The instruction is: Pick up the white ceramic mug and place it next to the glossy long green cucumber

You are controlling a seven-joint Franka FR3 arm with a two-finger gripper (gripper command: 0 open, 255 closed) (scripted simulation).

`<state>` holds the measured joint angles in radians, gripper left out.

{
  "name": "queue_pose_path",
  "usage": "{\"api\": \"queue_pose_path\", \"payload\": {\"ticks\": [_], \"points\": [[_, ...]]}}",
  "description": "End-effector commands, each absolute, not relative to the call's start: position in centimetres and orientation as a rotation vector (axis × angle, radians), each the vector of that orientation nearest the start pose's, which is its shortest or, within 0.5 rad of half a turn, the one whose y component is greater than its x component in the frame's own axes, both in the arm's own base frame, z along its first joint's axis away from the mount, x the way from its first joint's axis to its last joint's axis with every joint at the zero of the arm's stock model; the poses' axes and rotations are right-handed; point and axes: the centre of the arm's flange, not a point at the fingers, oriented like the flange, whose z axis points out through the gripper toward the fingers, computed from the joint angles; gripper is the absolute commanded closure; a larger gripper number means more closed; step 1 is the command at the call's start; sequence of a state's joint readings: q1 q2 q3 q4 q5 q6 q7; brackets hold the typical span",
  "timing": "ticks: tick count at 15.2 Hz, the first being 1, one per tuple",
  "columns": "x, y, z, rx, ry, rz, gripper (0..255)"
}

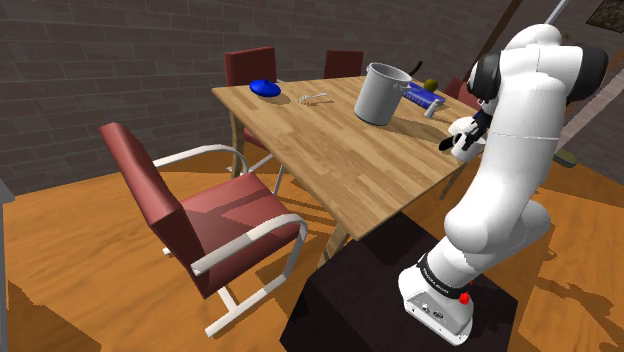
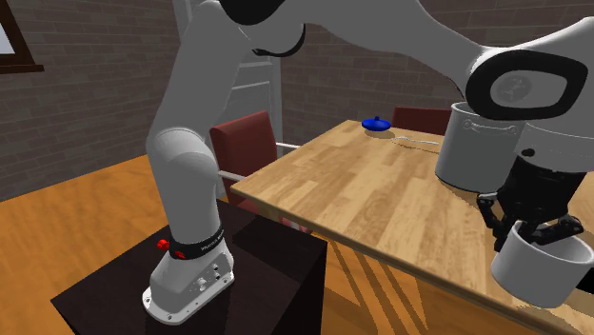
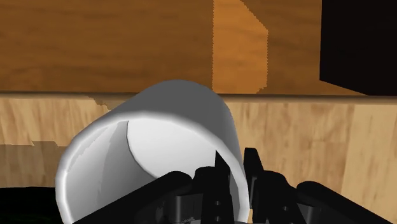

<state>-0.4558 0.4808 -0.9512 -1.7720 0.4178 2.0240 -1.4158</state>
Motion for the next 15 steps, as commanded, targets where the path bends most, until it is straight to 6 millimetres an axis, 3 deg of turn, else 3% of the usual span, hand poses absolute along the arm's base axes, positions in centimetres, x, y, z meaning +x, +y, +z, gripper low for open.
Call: {"api": "queue_pose_path", "payload": {"ticks": [1,4,12,13,15], "points": [[18.3,-60.9,37.1,-3.134,0.200,0.021,255],[18.3,-60.9,35.6,-3.134,0.200,0.021,255],[18.3,-60.9,35.6,-3.134,0.200,0.021,255],[18.3,-60.9,35.6,-3.134,0.200,0.021,0],[18.3,-60.9,35.6,-3.134,0.200,0.021,0]]}}
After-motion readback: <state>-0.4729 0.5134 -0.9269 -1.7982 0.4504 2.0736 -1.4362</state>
